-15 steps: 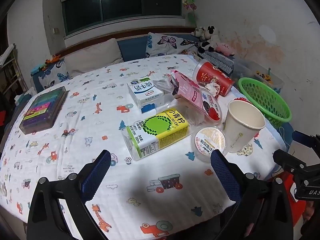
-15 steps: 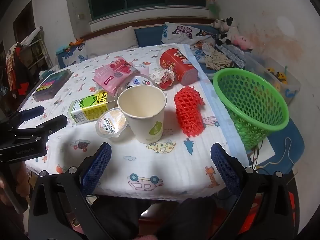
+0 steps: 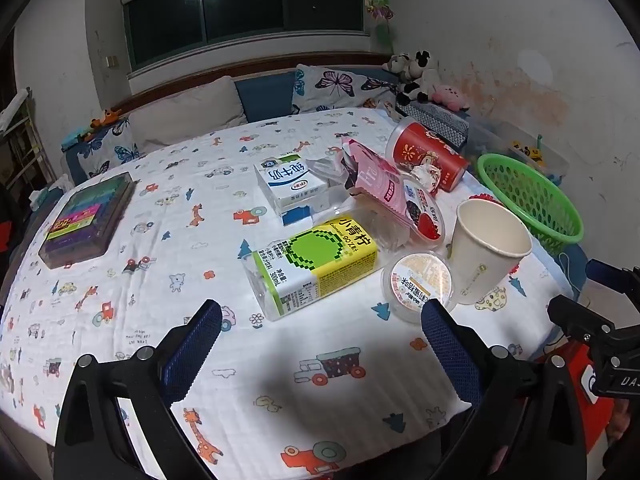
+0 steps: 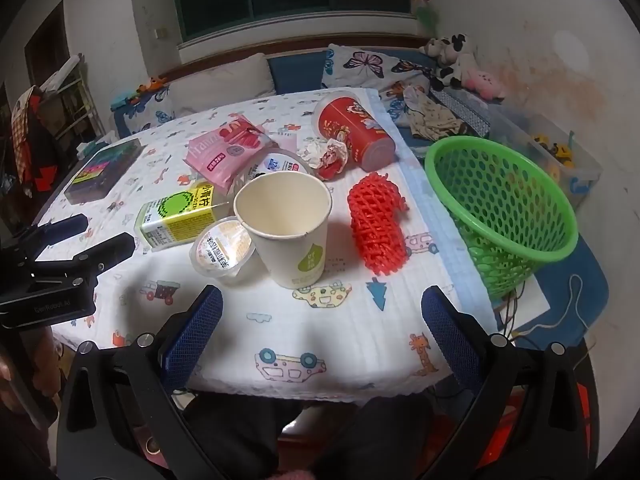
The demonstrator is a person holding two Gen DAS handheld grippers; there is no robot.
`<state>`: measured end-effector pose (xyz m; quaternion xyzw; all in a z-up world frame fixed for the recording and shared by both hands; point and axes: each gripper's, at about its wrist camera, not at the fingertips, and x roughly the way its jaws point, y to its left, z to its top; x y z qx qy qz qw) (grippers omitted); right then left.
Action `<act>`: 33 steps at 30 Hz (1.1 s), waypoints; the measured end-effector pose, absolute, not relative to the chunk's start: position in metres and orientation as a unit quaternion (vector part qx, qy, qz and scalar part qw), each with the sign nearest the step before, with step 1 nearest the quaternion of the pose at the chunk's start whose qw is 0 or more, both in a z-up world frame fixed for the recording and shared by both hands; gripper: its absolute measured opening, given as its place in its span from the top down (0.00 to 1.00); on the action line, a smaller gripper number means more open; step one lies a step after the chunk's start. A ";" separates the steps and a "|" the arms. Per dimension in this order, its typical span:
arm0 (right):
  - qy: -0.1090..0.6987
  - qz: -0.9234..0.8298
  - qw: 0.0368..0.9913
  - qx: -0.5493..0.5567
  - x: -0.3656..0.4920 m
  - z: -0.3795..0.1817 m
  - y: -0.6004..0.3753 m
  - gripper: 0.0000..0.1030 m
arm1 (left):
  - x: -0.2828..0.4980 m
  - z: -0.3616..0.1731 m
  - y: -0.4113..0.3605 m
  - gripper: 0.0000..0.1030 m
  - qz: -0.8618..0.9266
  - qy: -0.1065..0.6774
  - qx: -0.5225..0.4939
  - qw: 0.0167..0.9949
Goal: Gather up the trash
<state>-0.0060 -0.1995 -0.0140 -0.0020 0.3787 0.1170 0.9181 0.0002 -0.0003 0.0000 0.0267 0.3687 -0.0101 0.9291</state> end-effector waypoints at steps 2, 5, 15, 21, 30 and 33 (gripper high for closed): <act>0.379 0.117 0.918 -0.001 -0.006 -0.014 -0.200 0.04 | 0.000 0.000 -0.001 0.06 -0.010 0.368 0.029 0.929; 0.380 0.118 0.917 -0.002 -0.005 -0.014 -0.200 0.04 | 0.000 -0.001 -0.001 0.06 -0.012 0.369 0.029 0.929; 0.381 0.118 0.917 -0.003 -0.005 -0.014 -0.199 0.04 | 0.003 -0.002 -0.002 0.06 -0.011 0.368 0.029 0.929; 0.381 0.120 0.917 -0.007 -0.004 -0.013 -0.196 0.04 | 0.003 -0.002 -0.002 0.06 -0.011 0.368 0.029 0.929; 0.383 0.121 0.916 -0.006 -0.004 -0.013 -0.195 0.04 | 0.003 -0.002 -0.002 0.06 -0.011 0.369 0.029 0.929; 0.385 0.122 0.915 -0.007 -0.002 -0.015 -0.195 0.04 | 0.002 -0.003 -0.002 0.06 -0.011 0.369 0.028 0.929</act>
